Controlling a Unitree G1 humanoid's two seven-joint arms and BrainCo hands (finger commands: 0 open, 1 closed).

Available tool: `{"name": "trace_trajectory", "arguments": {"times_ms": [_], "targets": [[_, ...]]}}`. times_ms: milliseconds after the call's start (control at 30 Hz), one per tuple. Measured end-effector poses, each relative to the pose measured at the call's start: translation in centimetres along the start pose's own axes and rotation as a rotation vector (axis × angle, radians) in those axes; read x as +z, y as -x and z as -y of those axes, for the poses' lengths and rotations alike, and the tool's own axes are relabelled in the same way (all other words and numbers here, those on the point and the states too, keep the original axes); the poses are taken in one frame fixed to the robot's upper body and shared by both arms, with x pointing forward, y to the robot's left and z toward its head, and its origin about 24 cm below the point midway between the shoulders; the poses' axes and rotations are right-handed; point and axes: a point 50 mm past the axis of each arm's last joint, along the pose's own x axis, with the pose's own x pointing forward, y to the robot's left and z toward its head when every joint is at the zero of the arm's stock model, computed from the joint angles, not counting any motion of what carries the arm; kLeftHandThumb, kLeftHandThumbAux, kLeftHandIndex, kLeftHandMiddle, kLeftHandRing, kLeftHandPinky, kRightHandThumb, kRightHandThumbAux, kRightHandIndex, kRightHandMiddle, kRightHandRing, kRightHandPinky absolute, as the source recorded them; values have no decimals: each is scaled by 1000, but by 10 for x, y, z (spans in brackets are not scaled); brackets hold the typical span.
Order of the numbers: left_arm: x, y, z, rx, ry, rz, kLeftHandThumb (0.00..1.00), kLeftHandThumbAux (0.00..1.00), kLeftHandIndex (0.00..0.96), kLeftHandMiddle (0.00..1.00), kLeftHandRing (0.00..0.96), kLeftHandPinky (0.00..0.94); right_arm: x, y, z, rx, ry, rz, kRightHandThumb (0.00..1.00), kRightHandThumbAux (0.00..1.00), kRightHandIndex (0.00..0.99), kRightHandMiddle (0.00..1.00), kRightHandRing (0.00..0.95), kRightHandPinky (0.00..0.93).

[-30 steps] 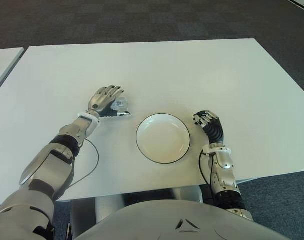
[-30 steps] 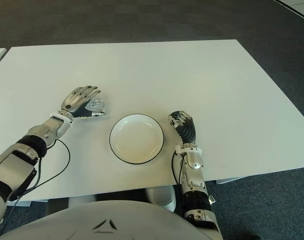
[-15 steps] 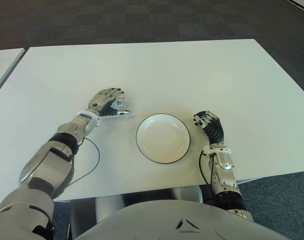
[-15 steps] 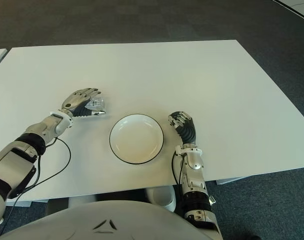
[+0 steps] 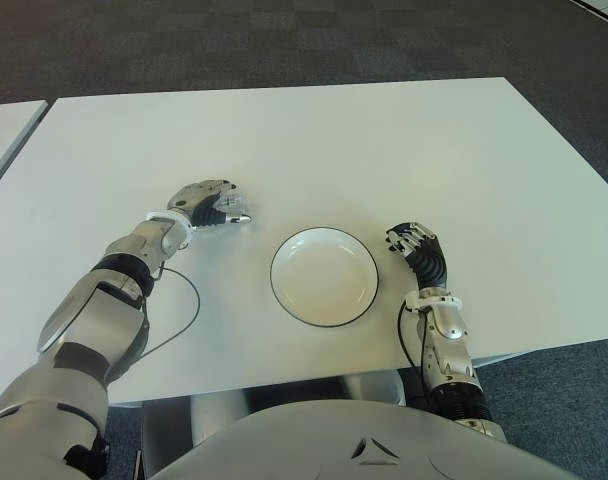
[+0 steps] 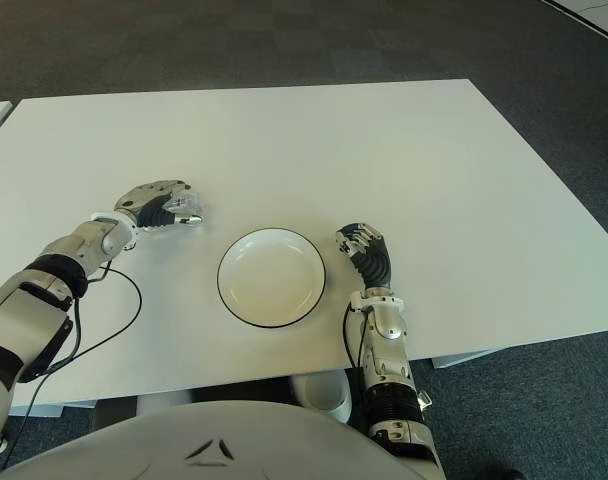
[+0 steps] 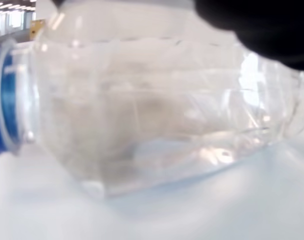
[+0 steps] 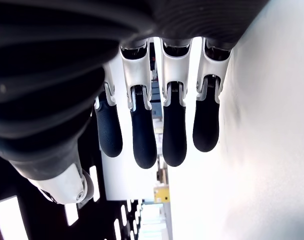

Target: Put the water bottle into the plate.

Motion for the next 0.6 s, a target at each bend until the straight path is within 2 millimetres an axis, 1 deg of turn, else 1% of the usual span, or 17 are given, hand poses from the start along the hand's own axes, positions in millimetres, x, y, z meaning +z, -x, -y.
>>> {"name": "trace_trajectory", "arguments": {"times_ms": [233, 600], "targets": [[-11, 2, 2, -6, 55, -86, 566, 207, 0, 0, 0, 0, 0, 0, 0, 1, -1, -1, 713, 724, 429, 487, 476, 491], [-17, 5, 2, 1, 150, -131, 576, 228, 0, 0, 0, 0, 0, 0, 1, 4, 0, 1, 712, 725, 429, 484, 472, 498]]}}
